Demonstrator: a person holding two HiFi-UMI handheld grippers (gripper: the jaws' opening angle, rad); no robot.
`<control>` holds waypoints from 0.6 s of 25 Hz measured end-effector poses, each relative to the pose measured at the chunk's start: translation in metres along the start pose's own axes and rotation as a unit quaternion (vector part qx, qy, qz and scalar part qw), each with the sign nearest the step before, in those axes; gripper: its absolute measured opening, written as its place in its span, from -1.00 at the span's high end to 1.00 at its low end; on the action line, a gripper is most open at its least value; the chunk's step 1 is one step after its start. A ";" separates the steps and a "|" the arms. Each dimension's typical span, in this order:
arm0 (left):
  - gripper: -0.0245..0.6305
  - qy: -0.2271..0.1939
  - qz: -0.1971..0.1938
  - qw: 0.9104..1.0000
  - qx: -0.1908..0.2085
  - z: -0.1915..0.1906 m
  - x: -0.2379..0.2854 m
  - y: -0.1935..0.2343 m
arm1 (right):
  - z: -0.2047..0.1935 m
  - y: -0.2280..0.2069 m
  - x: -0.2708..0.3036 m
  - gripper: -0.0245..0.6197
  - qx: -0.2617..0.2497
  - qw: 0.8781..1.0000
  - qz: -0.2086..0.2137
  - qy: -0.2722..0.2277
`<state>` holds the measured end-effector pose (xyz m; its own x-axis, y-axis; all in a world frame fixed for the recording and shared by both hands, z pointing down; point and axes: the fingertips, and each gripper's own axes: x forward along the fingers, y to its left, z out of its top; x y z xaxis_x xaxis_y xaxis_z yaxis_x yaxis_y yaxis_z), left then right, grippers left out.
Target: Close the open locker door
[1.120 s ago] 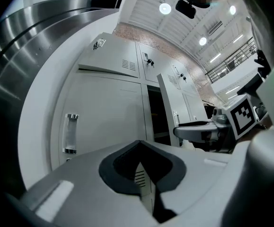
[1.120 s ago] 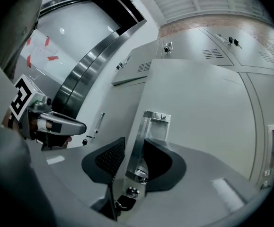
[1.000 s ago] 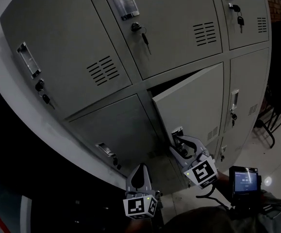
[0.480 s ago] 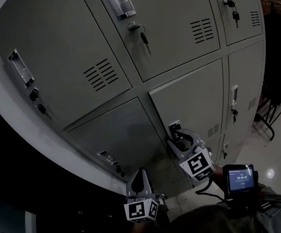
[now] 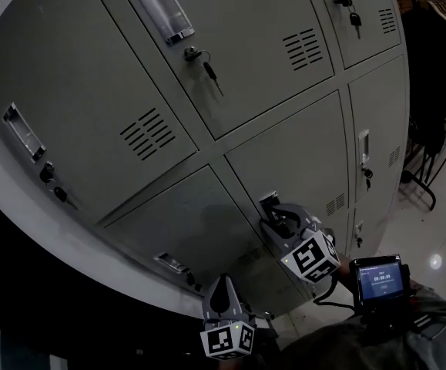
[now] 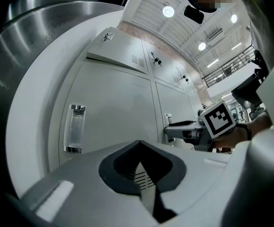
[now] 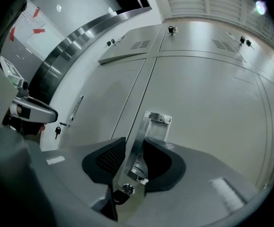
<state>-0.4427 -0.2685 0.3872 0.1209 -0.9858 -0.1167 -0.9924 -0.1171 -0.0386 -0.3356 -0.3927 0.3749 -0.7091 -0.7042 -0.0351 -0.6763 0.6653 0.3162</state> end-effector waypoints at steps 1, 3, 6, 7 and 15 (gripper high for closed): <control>0.93 -0.002 -0.002 1.000 -0.001 -0.003 0.001 0.003 | -0.001 0.000 0.002 0.53 -0.001 1.000 -0.003 -0.001; 0.93 -0.002 -0.002 1.000 0.002 -0.004 0.003 0.009 | -0.002 0.001 0.006 0.52 -0.005 1.000 -0.009 -0.003; 0.93 0.000 0.003 1.000 0.007 -0.001 0.004 0.012 | -0.002 -0.001 0.008 0.52 -0.004 1.000 -0.012 -0.007; 0.93 0.000 0.003 1.000 0.008 -0.001 0.004 0.013 | -0.001 0.000 0.008 0.52 -0.001 1.000 -0.010 -0.009; 0.93 0.002 0.005 1.000 0.005 -0.007 0.001 0.013 | 0.000 0.007 0.005 0.25 0.020 0.999 0.030 -0.014</control>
<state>-0.4556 -0.2715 0.3937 0.1107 -0.9875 -0.1124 -0.9933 -0.1061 -0.0465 -0.3444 -0.3916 0.3770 -0.7531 -0.6565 -0.0442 -0.6400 0.7153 0.2807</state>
